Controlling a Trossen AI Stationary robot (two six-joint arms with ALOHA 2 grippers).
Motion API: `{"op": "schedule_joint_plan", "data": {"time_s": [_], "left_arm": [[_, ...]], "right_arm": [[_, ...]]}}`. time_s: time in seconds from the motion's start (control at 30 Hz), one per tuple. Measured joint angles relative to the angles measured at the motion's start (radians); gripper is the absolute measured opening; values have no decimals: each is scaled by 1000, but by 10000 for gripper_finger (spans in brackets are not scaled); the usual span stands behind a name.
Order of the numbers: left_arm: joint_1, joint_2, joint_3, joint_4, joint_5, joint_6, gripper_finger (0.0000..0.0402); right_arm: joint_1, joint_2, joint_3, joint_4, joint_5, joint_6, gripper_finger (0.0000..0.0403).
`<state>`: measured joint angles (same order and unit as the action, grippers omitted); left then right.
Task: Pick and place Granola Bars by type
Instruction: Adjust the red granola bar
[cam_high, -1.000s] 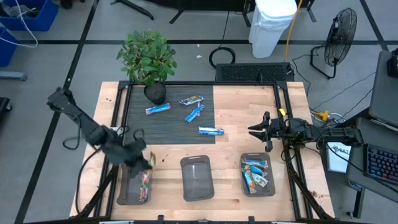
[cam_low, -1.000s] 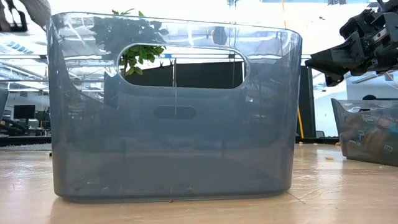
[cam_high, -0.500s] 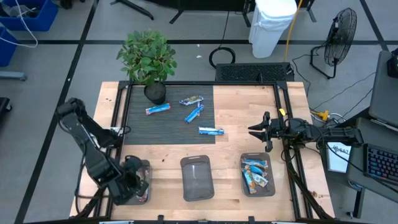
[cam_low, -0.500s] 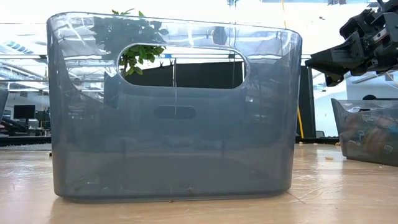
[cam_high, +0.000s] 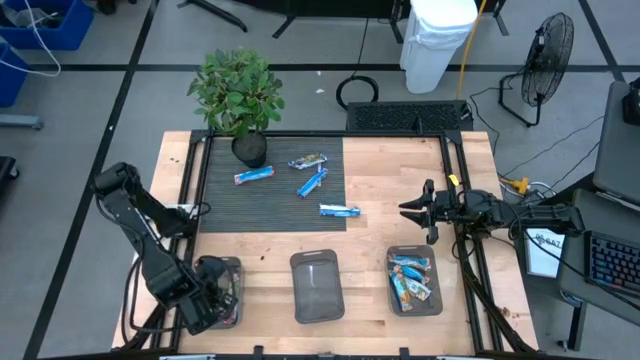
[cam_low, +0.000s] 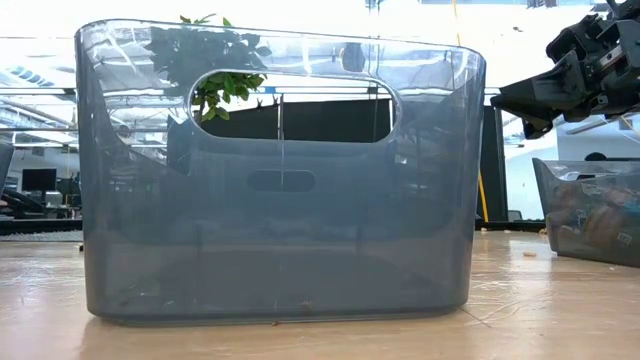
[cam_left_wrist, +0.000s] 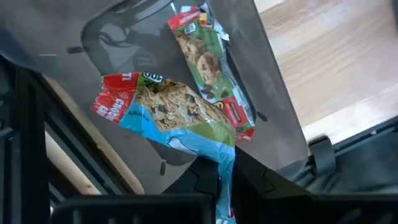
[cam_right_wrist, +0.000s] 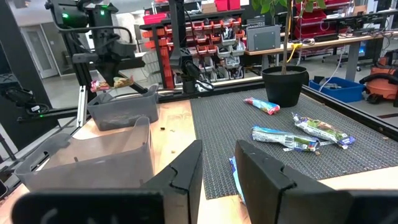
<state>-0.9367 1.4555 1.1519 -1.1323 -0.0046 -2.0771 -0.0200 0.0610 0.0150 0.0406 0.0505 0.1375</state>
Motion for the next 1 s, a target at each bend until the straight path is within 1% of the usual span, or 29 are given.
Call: {"op": "schedule_joint_plan", "data": {"time_s": [0.2, 0.37, 0.47, 0.63, 0.7, 0.77, 0.8, 0.87, 1.0], "left_arm": [[0, 0, 0, -53, 5, -47, 34], [0, 0, 0, -61, 5, -53, 42], [0, 0, 0, -67, 6, -51, 65], [0, 0, 0, -117, 3, -47, 128], [0, 0, 0, -141, -22, -18, 149], [6, 0, 0, -179, -83, 49, 165], [12, 0, 0, -206, -134, 87, 170], [30, 0, 0, -271, -281, 157, 174], [108, -1, 0, -387, -626, 287, 165]], "right_arm": [[0, 0, 0, 0, 0, 0, 86], [0, 0, 0, 0, 0, 0, 87], [0, 0, 0, 0, 0, 0, 86], [0, 0, 0, 0, 0, 0, 87], [0, 0, 0, 0, 0, 0, 86], [0, 0, 0, 0, 0, 0, 87], [0, 0, 0, 0, 0, 0, 86], [0, 0, 0, 0, 0, 0, 87], [0, 0, 0, 0, 0, 0, 86]]}}
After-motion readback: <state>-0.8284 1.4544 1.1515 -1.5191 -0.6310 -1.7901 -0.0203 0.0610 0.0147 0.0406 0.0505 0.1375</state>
